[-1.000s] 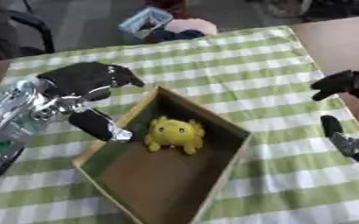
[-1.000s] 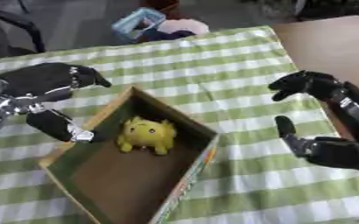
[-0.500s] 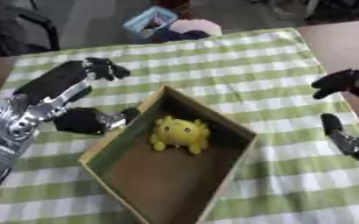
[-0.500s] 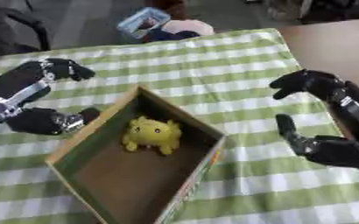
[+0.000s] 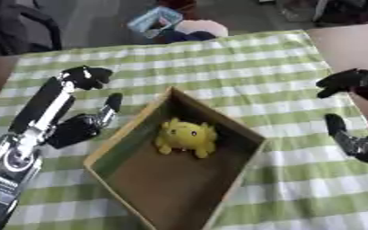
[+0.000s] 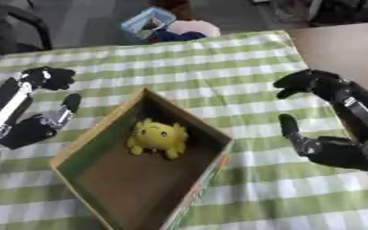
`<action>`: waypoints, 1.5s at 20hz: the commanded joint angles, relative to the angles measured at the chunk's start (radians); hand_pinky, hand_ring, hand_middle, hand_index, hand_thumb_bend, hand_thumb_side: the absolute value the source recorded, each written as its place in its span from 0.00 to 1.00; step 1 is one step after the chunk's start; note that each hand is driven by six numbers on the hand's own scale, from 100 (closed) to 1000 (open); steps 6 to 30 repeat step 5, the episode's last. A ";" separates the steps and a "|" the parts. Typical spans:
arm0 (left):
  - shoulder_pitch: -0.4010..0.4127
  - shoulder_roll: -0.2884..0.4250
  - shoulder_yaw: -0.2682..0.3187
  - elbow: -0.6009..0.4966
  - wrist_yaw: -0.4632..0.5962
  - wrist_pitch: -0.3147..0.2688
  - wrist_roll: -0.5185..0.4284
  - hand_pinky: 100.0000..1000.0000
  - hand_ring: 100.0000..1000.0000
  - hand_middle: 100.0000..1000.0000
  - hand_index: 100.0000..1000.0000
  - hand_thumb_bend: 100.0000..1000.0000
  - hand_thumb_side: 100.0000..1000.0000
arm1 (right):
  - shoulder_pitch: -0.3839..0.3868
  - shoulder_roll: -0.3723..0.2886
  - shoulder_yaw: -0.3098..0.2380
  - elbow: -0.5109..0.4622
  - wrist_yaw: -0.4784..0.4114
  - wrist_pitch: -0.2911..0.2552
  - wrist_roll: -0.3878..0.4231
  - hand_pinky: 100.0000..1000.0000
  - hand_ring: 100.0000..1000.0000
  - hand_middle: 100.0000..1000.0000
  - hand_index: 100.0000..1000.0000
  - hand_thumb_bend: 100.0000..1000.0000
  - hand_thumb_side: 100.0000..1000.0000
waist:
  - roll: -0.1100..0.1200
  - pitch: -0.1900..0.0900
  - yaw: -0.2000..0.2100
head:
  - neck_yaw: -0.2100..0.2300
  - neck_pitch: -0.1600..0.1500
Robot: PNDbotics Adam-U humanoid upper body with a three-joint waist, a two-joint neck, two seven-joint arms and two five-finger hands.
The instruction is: Pick up objects on the table and place them in the box.
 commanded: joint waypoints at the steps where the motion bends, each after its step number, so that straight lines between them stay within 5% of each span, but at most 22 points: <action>1: 0.006 -0.009 0.015 0.004 0.046 -0.006 0.051 0.71 0.66 0.63 0.82 0.09 0.69 | -0.013 -0.010 -0.013 -0.016 0.003 0.001 -0.006 0.80 0.69 0.73 0.81 0.00 0.00 | -0.007 -0.015 0.003 | -0.005 -0.004; 5: 0.020 -0.042 0.020 0.030 0.099 -0.016 0.118 0.70 0.63 0.60 0.81 0.01 0.68 | -0.012 -0.010 -0.014 -0.017 0.005 0.002 -0.010 0.80 0.69 0.73 0.81 0.00 0.00 | -0.009 -0.015 0.004 | -0.006 -0.006; 30: 0.020 -0.042 0.020 0.030 0.099 -0.016 0.118 0.70 0.63 0.60 0.81 0.01 0.68 | -0.012 -0.010 -0.014 -0.017 0.005 0.002 -0.010 0.80 0.69 0.73 0.81 0.00 0.00 | -0.009 -0.015 0.004 | -0.006 -0.006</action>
